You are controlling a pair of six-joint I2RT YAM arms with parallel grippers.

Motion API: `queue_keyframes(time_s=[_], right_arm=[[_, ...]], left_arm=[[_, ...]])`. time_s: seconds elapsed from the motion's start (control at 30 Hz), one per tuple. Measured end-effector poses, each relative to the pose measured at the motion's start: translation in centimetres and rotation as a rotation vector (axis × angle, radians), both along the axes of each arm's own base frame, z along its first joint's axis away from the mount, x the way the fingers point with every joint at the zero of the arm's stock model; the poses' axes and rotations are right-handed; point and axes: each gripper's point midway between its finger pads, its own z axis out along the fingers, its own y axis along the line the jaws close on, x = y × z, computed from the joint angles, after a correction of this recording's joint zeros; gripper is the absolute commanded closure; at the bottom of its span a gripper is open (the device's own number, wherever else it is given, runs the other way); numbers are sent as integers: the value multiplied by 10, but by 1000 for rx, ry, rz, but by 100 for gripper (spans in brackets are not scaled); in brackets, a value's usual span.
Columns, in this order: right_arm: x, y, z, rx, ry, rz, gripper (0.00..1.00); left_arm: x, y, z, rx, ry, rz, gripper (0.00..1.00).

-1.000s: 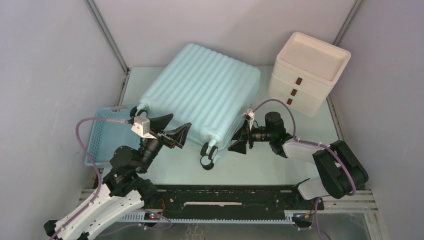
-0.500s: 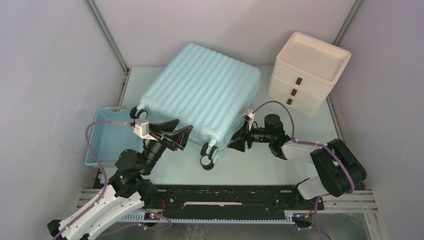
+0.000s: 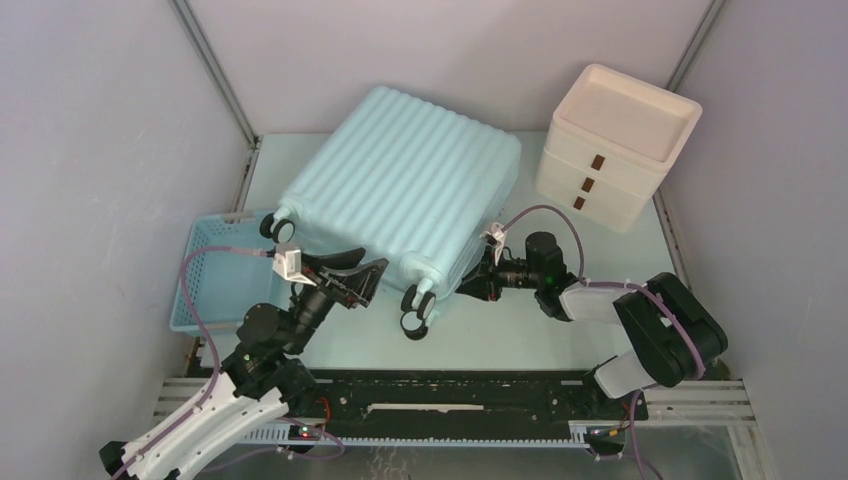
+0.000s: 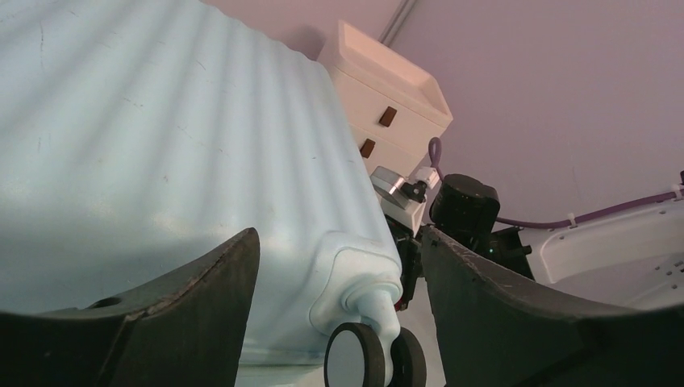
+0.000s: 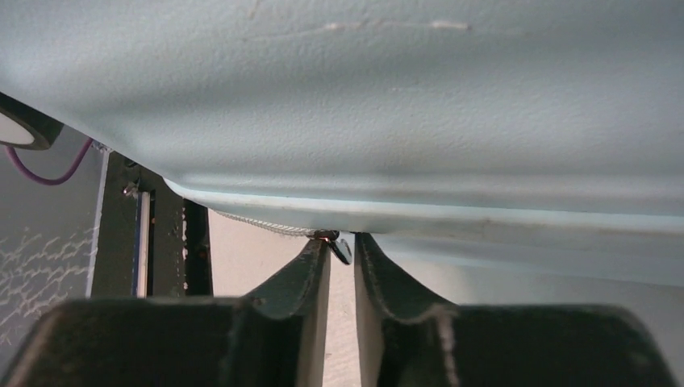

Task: Open, take out, and arrange the luggage
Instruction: Unzip the luggage at the center of the board.

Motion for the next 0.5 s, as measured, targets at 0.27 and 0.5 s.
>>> queue_keyframes(time_s=[0.27,0.5], right_arm=[[-5,1,-1,5,4,27,96],[-7,0,-2,-4,-4,43,100]], left_arm=[[-1,0,-1,-17,9,-5,24],[-3,2,-6,-3,20,-5,23]])
